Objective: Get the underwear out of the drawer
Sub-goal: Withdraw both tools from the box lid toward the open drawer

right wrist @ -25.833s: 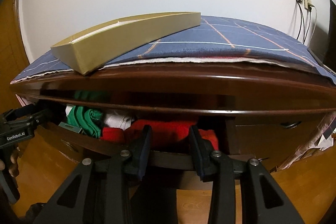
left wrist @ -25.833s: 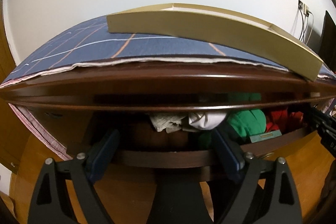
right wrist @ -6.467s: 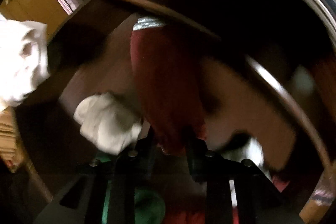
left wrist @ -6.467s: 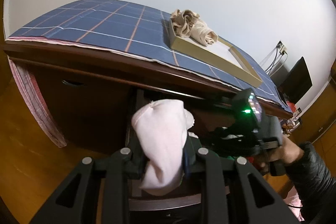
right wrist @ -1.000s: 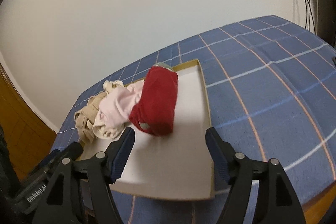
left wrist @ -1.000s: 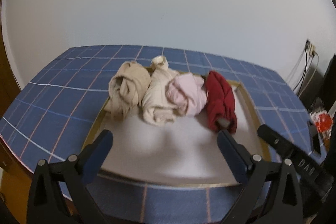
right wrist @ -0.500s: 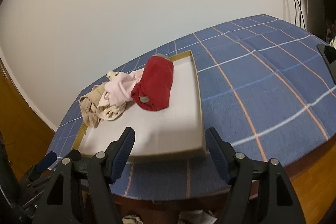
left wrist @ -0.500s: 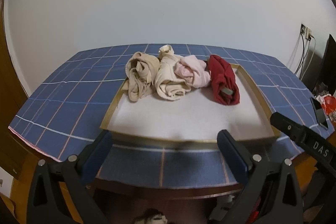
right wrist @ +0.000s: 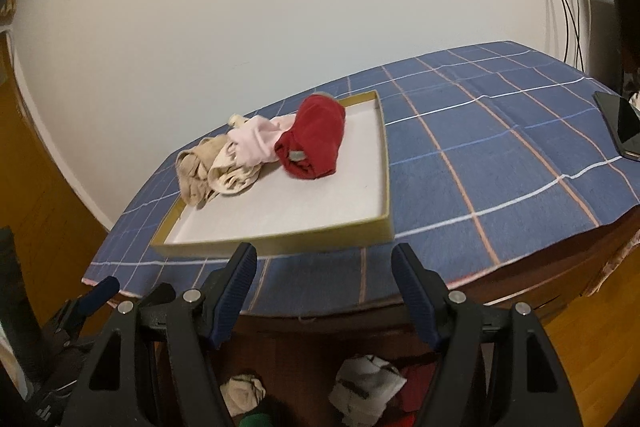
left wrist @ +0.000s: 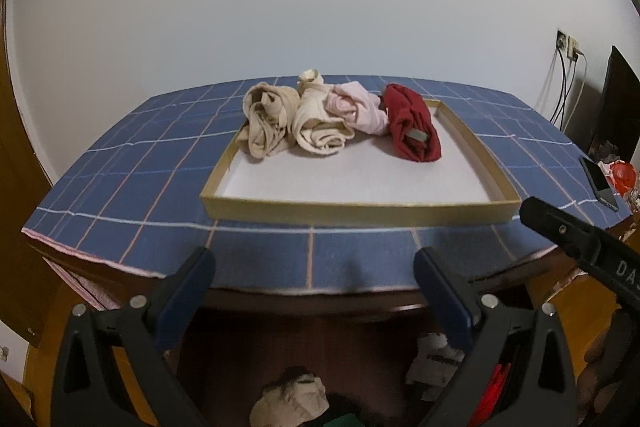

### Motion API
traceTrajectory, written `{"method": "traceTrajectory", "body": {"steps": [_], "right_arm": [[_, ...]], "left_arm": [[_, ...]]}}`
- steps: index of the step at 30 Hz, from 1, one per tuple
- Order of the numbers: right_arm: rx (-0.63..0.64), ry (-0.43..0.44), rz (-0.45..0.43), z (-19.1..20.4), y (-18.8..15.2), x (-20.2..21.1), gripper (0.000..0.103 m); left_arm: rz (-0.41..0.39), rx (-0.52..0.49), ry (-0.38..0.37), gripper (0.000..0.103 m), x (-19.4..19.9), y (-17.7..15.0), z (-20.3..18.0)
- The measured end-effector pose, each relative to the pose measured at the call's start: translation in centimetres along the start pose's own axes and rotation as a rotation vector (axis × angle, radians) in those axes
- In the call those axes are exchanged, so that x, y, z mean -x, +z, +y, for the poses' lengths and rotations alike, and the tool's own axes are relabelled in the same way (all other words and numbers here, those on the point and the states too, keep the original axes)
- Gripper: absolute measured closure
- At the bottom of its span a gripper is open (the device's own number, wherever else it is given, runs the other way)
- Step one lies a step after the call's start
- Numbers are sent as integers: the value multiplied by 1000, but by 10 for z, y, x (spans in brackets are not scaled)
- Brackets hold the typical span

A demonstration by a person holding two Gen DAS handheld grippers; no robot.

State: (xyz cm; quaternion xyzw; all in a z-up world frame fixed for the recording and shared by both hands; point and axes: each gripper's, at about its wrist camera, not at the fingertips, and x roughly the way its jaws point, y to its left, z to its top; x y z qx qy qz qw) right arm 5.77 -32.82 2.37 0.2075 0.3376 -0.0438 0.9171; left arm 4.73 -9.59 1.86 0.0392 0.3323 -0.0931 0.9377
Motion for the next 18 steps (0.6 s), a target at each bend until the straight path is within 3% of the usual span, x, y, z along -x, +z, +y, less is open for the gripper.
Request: {"method": "traceTrajectory", "body": {"steps": [12,18], "right_arm": [[44,64,19,17,-38,20,31],[95,45,34,25,-63,34,31]], "left_arm": [[-15,-25,17,2,15,-31,6],[-13,-55,5,2,24,-51,9]]}}
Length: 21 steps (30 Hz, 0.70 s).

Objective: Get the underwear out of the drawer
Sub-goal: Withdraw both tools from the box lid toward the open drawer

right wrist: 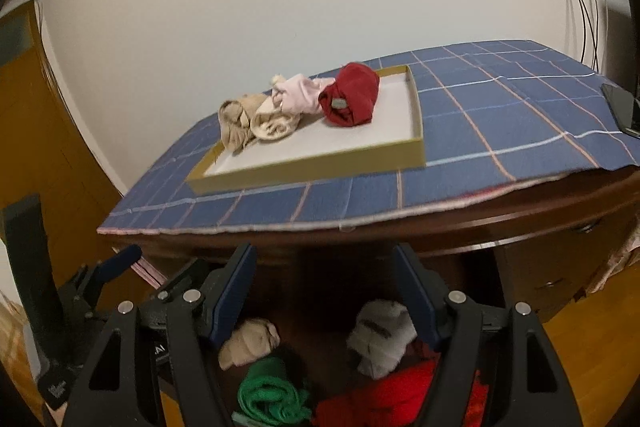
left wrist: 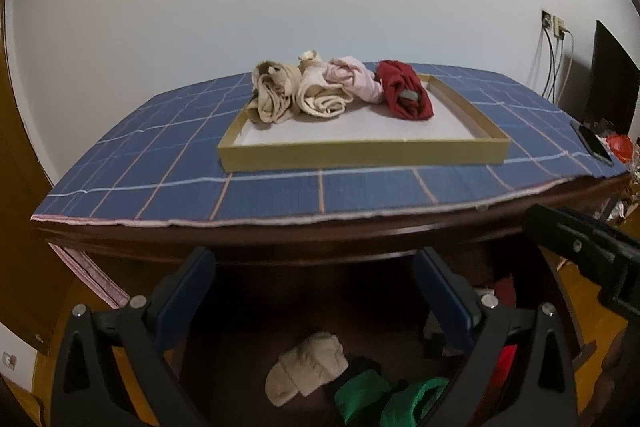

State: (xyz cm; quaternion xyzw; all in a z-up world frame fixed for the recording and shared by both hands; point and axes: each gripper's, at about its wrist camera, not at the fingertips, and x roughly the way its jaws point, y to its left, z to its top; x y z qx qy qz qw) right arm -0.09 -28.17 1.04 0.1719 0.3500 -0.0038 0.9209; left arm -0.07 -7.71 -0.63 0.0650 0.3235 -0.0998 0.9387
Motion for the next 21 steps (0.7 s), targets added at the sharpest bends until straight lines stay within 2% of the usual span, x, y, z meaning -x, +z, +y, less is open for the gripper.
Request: {"method": "traceTrajectory", "body": {"steps": [9,21], "right_arm": [[37,-53,-10,9,-32,15,31],[193,-138,-66,39,-49,28,31]], "left_arm": [[31,-24,-16,2,5,-34,0],[62,-16,-14,2,4,-51,10]]}}
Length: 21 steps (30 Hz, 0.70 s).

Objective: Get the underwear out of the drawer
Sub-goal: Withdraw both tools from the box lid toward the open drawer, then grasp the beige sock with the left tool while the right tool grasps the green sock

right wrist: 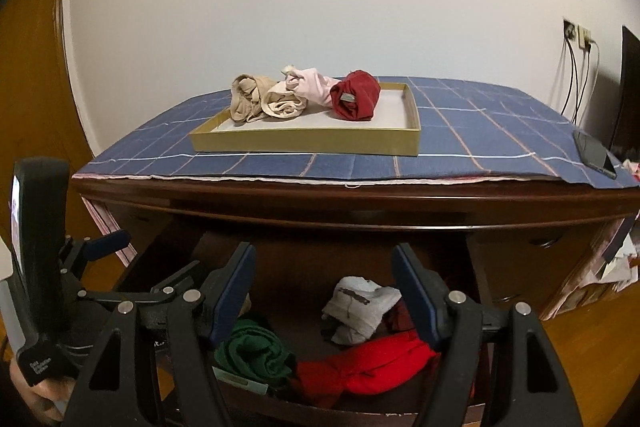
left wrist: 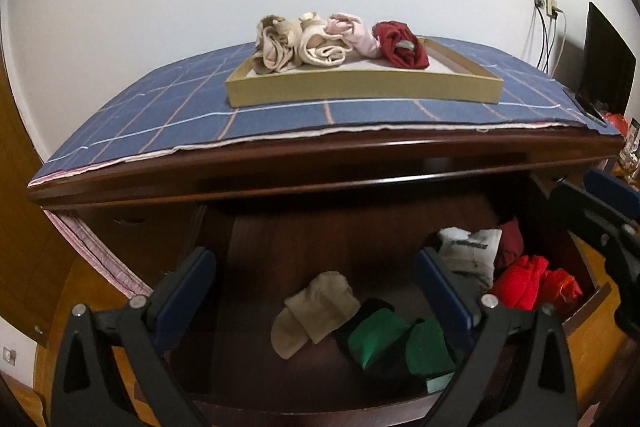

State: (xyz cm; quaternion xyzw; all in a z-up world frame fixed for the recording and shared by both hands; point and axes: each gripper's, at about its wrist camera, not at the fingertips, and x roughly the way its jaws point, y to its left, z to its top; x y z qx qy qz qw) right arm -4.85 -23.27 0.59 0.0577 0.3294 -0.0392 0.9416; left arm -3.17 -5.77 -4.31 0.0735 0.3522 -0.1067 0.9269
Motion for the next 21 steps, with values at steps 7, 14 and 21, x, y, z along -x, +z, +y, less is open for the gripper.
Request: {"method": "traceTrajectory", "body": {"steps": [7,14,21], "right_arm": [[-18,105,62,-10,-1,-4,31],[-58,298,301,-12,-2,-37,31],[-61,412,507,16,-23,-84,32]], "left_arm": [[29,-31,6,2,-3,-2,15],[76,-72,69,2,-10,-2,46],[103,-132,73,2,-11,-6,61]]}}
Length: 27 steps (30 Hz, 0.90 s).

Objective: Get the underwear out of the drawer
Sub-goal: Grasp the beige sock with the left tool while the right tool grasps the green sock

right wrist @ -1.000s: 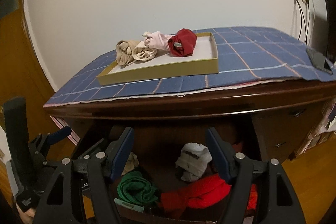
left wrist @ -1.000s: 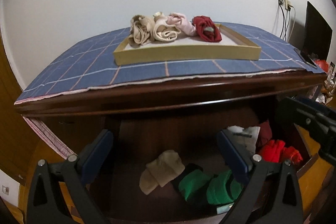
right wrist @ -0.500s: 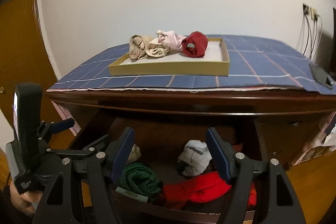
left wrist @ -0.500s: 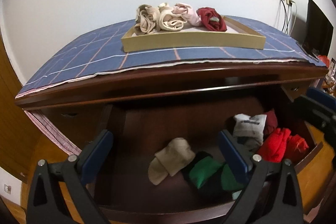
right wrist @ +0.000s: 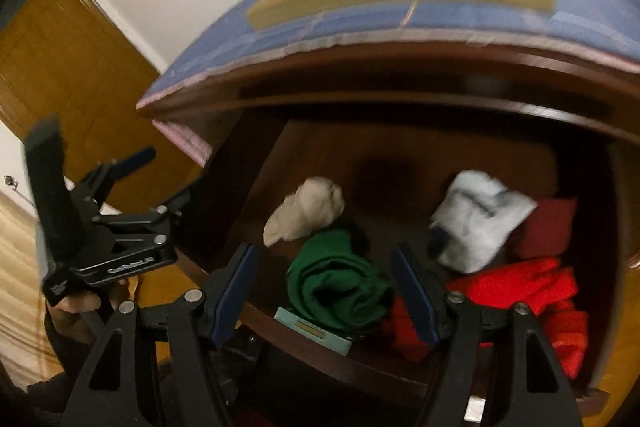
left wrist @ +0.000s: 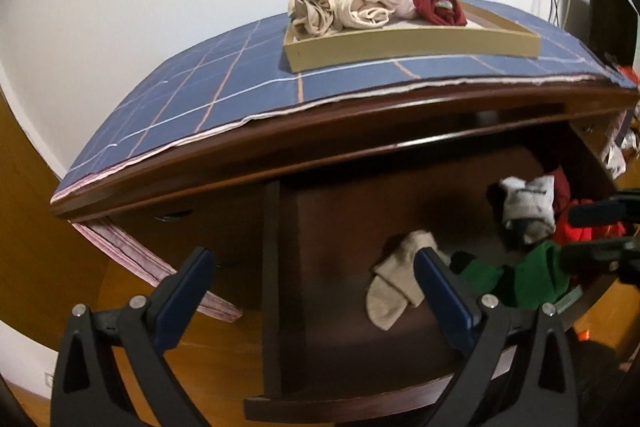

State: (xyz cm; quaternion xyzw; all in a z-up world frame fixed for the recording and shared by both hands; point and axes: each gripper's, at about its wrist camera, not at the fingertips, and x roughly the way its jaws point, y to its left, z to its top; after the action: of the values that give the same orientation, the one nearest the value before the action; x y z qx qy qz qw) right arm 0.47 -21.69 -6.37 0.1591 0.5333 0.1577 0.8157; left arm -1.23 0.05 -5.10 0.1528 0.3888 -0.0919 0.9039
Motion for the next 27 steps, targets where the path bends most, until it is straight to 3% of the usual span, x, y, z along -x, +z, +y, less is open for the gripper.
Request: {"method": "traceTrajectory", "body": {"steps": [5,8,12,18,22,27], "right_arm": [[-49,7,137,-11,5,-42,32],[-36,7,206,-12,5,-60,45],[35,-11,287,-2,0,-78,49],[-19,105,429,-14,1,-89,58],[-48,130,398,-24,2,-75,67],[-167,198,239,-47,7,-42,73]], "left_arm": [[24,-49,-6,2,-6,-3,1],[28,-63,-24,2,-10,-2,1],[33,-67,-45,2,-14,2,3],[32,-88,-82,2,-16,9,1],[41,-110,-123,2,-18,12,-4],[47,-125,-165,2,-20,19,-13]]}}
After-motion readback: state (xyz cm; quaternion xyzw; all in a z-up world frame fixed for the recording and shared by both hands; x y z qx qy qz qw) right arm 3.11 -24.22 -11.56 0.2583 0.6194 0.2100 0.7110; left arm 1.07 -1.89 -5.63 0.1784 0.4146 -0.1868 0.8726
